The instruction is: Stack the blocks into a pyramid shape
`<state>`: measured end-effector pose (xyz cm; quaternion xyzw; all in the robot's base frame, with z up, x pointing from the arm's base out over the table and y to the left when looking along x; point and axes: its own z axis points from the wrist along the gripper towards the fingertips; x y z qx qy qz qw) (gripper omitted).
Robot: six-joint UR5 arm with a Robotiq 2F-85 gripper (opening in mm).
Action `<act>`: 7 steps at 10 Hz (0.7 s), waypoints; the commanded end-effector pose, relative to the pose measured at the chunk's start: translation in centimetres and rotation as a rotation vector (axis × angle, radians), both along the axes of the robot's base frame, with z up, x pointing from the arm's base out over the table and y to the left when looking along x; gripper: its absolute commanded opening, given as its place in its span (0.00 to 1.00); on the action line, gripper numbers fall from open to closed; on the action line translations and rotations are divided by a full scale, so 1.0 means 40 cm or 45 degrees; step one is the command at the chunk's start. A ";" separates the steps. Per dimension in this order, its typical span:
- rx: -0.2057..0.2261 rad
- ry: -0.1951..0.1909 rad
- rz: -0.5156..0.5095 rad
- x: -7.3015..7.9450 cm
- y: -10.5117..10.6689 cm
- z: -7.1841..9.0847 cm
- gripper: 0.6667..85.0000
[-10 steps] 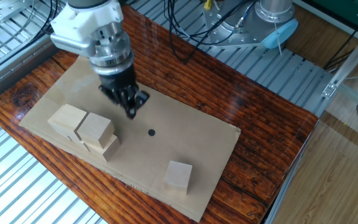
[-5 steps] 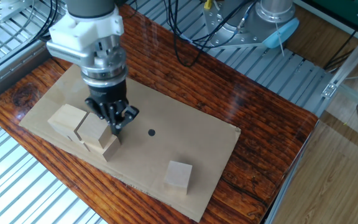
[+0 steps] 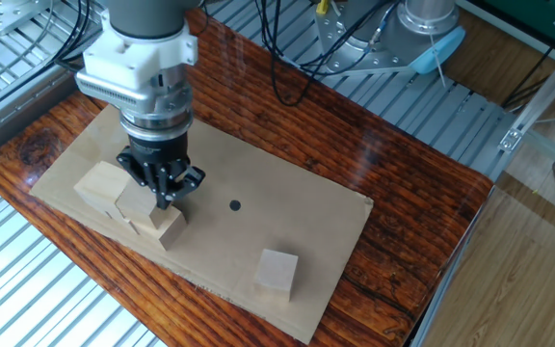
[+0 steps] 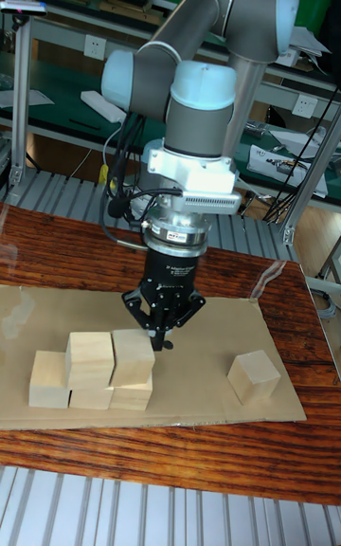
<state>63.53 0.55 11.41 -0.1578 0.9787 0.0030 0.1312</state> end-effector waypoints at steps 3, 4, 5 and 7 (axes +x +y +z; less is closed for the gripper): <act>-0.112 -0.053 0.045 0.027 -0.045 0.009 0.00; -0.077 -0.044 0.019 0.024 -0.031 0.007 0.00; 0.000 -0.008 -0.053 0.008 -0.003 0.002 0.00; 0.204 0.092 -0.216 -0.031 0.074 0.000 0.00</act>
